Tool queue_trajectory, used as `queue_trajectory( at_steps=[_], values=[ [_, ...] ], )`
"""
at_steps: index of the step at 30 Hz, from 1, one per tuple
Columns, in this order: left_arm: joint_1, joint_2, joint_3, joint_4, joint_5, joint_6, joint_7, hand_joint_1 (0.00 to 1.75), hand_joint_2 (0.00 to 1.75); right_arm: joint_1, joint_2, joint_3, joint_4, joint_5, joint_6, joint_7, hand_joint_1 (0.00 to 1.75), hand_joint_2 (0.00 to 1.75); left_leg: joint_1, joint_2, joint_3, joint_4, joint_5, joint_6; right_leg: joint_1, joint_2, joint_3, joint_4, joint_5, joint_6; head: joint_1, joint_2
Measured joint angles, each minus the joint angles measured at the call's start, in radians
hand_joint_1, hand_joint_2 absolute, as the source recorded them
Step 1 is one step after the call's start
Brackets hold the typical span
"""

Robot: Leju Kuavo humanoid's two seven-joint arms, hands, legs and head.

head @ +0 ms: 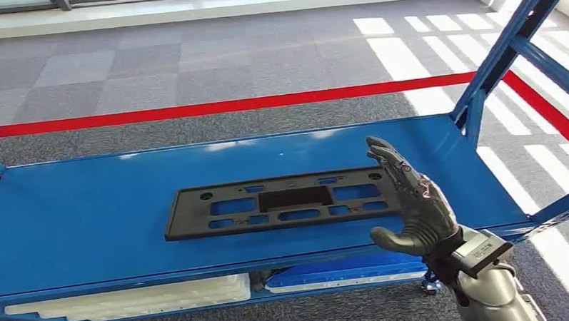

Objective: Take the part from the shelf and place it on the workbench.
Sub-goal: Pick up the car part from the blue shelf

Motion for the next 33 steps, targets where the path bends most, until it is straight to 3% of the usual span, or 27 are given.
queue_trajectory(
  at_steps=[2,4,6,8,14,22,33],
  values=[
    [-0.001,-0.001,0.000,0.001,0.000,0.000,0.000,0.00,0.00,-0.003,-0.005,0.002,0.001,0.019,-0.007,0.005,0.00,1.75,-0.002,0.002,0.006,-0.012,-0.011,0.010,0.002,0.002,-0.001,0.002,-0.002,0.005,0.001,0.000],
    [-0.001,-0.001,0.000,0.001,-0.001,0.001,0.000,0.00,0.00,-0.010,-0.016,0.009,0.007,0.058,-0.024,0.021,0.00,0.87,-0.005,0.003,0.013,-0.023,-0.023,0.023,0.004,0.003,0.000,0.000,-0.004,0.011,0.001,0.000],
    [0.000,-0.001,0.000,0.001,-0.001,0.001,0.000,0.00,0.00,-0.021,-0.030,0.017,0.018,0.091,-0.038,0.040,0.00,0.87,-0.008,0.003,0.013,-0.022,-0.023,0.027,0.002,0.002,0.005,-0.006,-0.003,0.014,0.001,0.000],
    [-0.001,-0.001,0.001,0.001,-0.003,0.002,0.000,0.00,0.00,-0.036,-0.044,0.028,0.037,0.120,-0.046,0.063,0.00,1.75,-0.009,0.003,0.013,-0.022,-0.025,0.029,0.001,0.003,0.007,-0.011,-0.002,0.018,0.001,0.000],
    [-0.004,-0.001,0.001,0.001,-0.017,0.003,0.000,0.00,0.00,-0.091,-0.085,0.100,0.127,0.218,-0.071,0.120,0.00,1.75,-0.012,0.003,0.014,-0.021,-0.026,0.035,-0.002,0.003,0.009,-0.015,0.000,0.024,0.001,0.000],
    [-0.005,0.000,0.001,0.001,-0.029,0.007,0.002,0.00,0.00,-0.147,-0.124,0.232,0.231,0.244,-0.073,0.145,0.00,1.75,-0.012,0.002,0.015,-0.021,-0.026,0.035,-0.002,0.003,0.009,-0.015,0.000,0.024,0.001,0.000],
    [-0.007,0.000,-0.008,0.001,-0.055,0.006,0.011,0.00,0.00,-0.232,-0.163,0.382,0.303,0.267,-0.057,0.097,0.00,1.75,-0.012,0.003,0.015,-0.022,-0.026,0.035,-0.002,0.003,0.009,-0.015,0.000,0.025,0.001,0.000]
  ],
)
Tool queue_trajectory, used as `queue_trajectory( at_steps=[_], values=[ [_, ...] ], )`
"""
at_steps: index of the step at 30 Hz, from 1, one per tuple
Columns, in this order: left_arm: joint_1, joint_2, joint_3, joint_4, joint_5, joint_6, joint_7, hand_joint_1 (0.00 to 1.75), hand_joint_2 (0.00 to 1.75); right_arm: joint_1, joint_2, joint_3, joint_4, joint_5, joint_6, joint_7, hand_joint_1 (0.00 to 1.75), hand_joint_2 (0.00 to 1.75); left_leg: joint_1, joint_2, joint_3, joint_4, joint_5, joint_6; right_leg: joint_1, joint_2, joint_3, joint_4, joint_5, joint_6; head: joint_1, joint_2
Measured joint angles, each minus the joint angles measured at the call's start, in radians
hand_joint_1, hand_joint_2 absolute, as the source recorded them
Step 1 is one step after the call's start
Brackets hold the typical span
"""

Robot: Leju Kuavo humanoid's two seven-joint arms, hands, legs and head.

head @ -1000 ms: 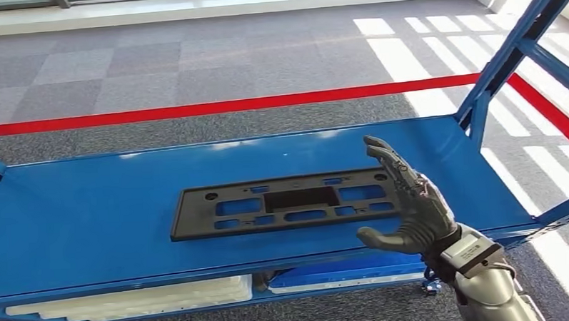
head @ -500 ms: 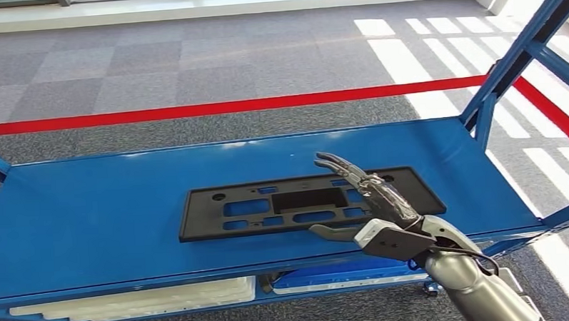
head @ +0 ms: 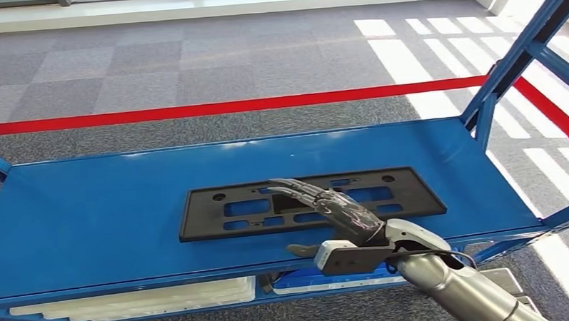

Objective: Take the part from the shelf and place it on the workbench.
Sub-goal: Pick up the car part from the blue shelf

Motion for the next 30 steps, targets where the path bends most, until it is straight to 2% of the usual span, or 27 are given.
queue_trajectory(
  at_steps=[5,13,20,30],
  values=[
    [0.000,0.001,-0.010,0.000,-0.013,-0.001,0.002,0.00,0.00,-0.042,-0.039,0.056,0.021,-0.067,0.039,-0.027,0.00,1.75,0.000,0.000,0.000,0.000,0.000,0.000,0.000,0.000,0.000,0.000,0.000,0.000,0.000,0.000],
    [0.000,0.005,-0.021,0.000,-0.018,0.001,0.008,0.00,0.00,-0.115,-0.089,0.125,0.045,-0.098,0.084,-0.044,0.00,1.75,0.000,0.000,0.000,0.000,0.000,0.000,0.000,0.000,0.000,0.000,0.000,0.000,0.000,0.000],
    [0.000,0.011,-0.024,0.000,-0.021,0.001,0.008,0.00,0.00,-0.219,-0.153,0.218,0.073,-0.070,0.084,0.010,0.00,1.75,0.000,0.000,0.000,0.000,0.000,0.000,0.000,0.000,0.000,0.000,0.000,0.000,0.000,0.000],
    [-0.001,0.012,-0.028,0.000,-0.027,0.001,0.010,0.00,0.00,-0.295,-0.212,0.325,0.110,-0.015,0.066,0.071,0.00,1.75,0.000,0.000,0.000,0.000,0.000,0.000,0.000,0.000,0.000,0.000,0.000,0.000,0.000,0.000]
  ],
)
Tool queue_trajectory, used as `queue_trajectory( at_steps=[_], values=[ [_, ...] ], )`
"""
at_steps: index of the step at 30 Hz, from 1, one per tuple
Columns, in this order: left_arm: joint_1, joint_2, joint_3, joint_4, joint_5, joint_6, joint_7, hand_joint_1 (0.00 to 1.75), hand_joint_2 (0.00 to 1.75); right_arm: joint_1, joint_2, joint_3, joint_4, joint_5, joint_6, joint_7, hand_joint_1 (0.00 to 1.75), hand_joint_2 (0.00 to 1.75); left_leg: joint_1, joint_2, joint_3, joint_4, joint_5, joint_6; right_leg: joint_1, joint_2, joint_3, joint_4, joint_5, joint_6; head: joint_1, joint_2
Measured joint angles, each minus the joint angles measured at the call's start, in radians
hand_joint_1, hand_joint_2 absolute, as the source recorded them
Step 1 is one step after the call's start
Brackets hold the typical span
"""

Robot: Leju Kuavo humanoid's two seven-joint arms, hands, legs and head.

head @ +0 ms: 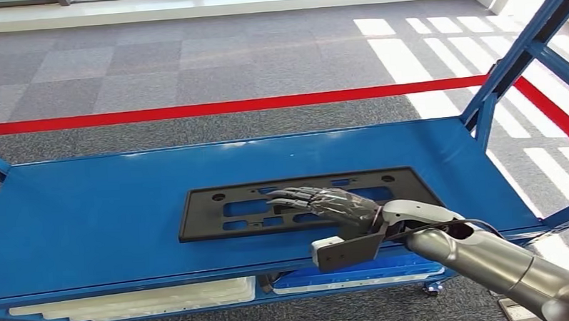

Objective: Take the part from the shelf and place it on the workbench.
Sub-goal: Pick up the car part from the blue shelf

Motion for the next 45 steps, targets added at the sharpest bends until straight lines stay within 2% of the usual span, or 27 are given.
queue_trajectory(
  at_steps=[14,18,27,35,45],
  values=[
    [-0.003,-0.005,0.000,0.000,0.010,-0.002,-0.005,0.00,0.00,-0.027,-0.004,0.108,0.006,0.021,-0.019,0.063,0.00,1.75,0.000,0.000,0.000,0.000,0.000,0.000,0.000,0.000,0.000,0.000,0.000,0.000,0.000,0.000],
    [-0.004,-0.010,0.000,0.000,0.012,-0.003,-0.006,0.00,0.00,-0.038,0.009,0.136,0.015,0.090,-0.052,0.102,0.00,1.75,0.000,0.000,0.000,0.000,0.000,0.000,0.000,0.000,0.000,0.000,0.000,0.000,0.000,0.000],
    [-0.004,-0.014,0.001,0.000,0.020,0.000,-0.006,0.00,0.00,-0.005,0.074,0.170,0.064,0.353,-0.191,0.201,0.00,1.75,0.000,0.000,0.000,0.000,0.000,0.000,0.000,0.000,0.000,0.000,0.000,0.000,0.000,0.000],
    [-0.004,-0.014,0.002,0.000,0.023,0.005,-0.009,0.00,0.00,0.069,0.143,0.117,0.120,0.535,-0.282,0.281,0.00,1.75,0.000,0.000,0.001,0.000,0.000,0.000,0.000,0.000,0.000,0.000,0.000,0.000,0.000,0.000],
    [-0.004,-0.013,0.009,0.000,0.028,0.008,-0.015,0.00,0.00,0.141,0.230,0.002,0.183,0.677,-0.332,0.345,0.00,1.75,0.000,0.000,0.005,0.000,0.000,0.000,0.000,0.000,0.005,0.000,0.000,0.000,0.000,0.000]
  ],
)
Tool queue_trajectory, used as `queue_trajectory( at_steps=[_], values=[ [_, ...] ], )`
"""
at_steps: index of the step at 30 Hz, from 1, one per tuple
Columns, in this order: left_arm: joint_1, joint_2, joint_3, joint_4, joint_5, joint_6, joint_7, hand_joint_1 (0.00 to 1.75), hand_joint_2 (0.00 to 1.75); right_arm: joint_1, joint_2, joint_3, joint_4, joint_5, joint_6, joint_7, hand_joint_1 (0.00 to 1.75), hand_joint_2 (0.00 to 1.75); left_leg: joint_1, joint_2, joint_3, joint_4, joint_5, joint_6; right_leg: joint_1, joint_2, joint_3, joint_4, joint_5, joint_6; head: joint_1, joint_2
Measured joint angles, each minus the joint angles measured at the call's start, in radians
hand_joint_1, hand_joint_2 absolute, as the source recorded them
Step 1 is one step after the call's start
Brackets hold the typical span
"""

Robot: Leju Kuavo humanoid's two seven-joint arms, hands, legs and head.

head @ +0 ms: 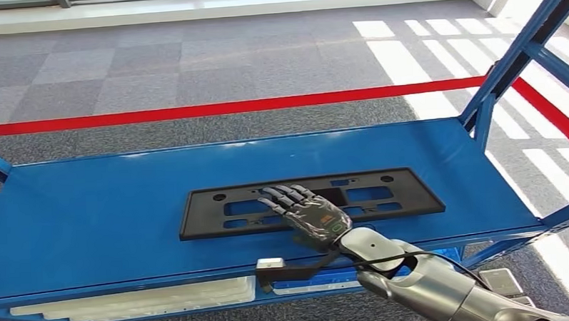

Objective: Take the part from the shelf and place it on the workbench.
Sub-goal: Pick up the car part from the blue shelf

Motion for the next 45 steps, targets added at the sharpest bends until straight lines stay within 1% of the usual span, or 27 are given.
queue_trajectory(
  at_steps=[6,12,16,19,24,27,34,39,43,45],
  values=[
    [0.000,0.000,0.002,0.000,0.001,0.005,-0.001,0.00,0.00,0.047,0.048,-0.077,0.020,0.086,-0.025,0.052,0.00,1.75,0.000,0.000,0.002,0.000,0.000,0.000,0.000,0.000,0.002,0.000,0.000,0.000,0.000,0.000],
    [0.001,0.002,0.002,0.000,0.002,0.006,-0.002,0.00,0.00,0.081,0.085,-0.156,0.029,0.138,-0.030,0.076,0.00,1.75,0.000,0.000,0.003,0.000,0.000,0.000,0.000,0.000,0.003,0.000,0.000,0.000,0.000,0.000],
    [0.001,0.003,0.003,0.000,0.003,0.006,-0.004,0.00,0.00,0.095,0.106,-0.219,0.041,0.168,-0.016,0.104,1.75,1.75,0.000,0.000,0.003,0.000,0.000,0.000,0.000,0.000,0.003,0.000,0.000,0.000,0.000,0.000],
    [0.002,0.005,0.005,0.000,0.005,0.006,-0.005,0.00,0.00,0.105,0.111,-0.283,0.058,0.144,-0.006,0.093,1.75,1.75,0.000,0.000,0.003,0.000,0.000,0.000,0.000,0.000,0.003,0.000,0.000,0.000,0.000,0.000],
    [0.003,0.011,0.010,0.000,0.005,0.007,-0.011,0.00,0.00,0.131,0.111,-0.381,0.061,0.115,-0.019,0.030,1.75,1.75,0.000,0.000,0.003,0.000,0.000,0.000,0.000,0.000,0.003,0.000,0.000,0.000,0.000,0.000],
    [0.005,0.012,0.010,0.000,0.000,0.007,-0.030,0.00,0.00,0.159,0.111,-0.430,0.041,0.113,-0.032,0.006,1.75,1.75,-0.001,0.000,0.002,0.000,0.000,0.001,0.000,-0.001,0.003,0.000,0.000,0.000,0.000,0.000],
    [0.007,0.013,0.010,0.000,-0.016,0.019,-0.069,0.00,0.00,0.238,0.111,-0.506,-0.051,0.121,-0.057,-0.038,1.75,1.75,-0.001,0.000,0.000,0.000,-0.001,0.001,0.000,-0.001,0.001,0.000,0.000,0.000,0.000,0.000],
    [0.007,0.013,0.008,0.000,-0.025,0.017,-0.079,0.00,0.00,0.270,0.114,-0.548,-0.138,0.095,-0.110,-0.095,1.75,1.75,-0.001,0.000,0.000,0.000,-0.001,0.001,0.000,-0.001,0.000,0.000,0.000,0.000,0.000,0.000],
    [0.008,0.013,0.007,0.000,-0.033,0.006,-0.079,0.00,0.00,0.272,0.119,-0.581,-0.227,0.031,-0.149,-0.159,1.75,1.75,-0.001,0.000,-0.001,0.000,-0.001,0.001,-0.001,0.000,0.000,0.000,0.000,0.000,0.000,0.000],
    [0.009,0.013,0.005,0.000,-0.037,0.005,-0.076,0.00,0.00,0.264,0.124,-0.599,-0.279,-0.054,-0.149,-0.212,1.75,1.75,-0.001,0.000,-0.001,0.000,-0.001,0.001,-0.001,0.000,0.000,0.000,0.000,0.000,0.000,0.000]
  ],
)
